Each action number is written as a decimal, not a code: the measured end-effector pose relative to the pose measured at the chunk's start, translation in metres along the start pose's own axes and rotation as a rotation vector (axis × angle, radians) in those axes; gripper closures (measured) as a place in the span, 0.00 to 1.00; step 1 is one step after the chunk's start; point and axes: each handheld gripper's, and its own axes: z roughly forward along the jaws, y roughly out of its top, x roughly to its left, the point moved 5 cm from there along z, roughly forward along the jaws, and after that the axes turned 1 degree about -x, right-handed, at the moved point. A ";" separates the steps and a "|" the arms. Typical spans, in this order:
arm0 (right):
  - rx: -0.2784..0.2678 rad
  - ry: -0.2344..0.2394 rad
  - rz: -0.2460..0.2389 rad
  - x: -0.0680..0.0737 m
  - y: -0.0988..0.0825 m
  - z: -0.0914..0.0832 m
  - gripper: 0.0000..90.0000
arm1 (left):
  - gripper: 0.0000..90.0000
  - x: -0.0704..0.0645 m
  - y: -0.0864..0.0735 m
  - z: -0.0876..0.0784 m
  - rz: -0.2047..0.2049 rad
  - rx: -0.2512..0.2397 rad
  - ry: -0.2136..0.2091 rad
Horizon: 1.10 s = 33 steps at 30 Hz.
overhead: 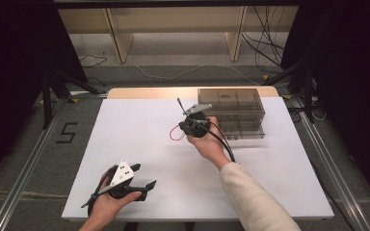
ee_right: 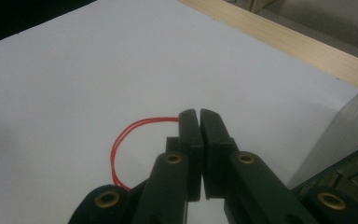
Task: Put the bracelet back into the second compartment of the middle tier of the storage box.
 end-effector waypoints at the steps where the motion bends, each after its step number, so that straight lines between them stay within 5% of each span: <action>1: -0.005 -0.001 -0.011 -0.002 0.000 -0.001 0.99 | 0.21 0.000 0.000 0.000 0.000 0.000 0.000; 33: -0.025 -0.025 0.022 -0.017 -0.007 -0.021 0.99 | 0.21 0.000 0.000 0.000 -0.001 -0.003 0.004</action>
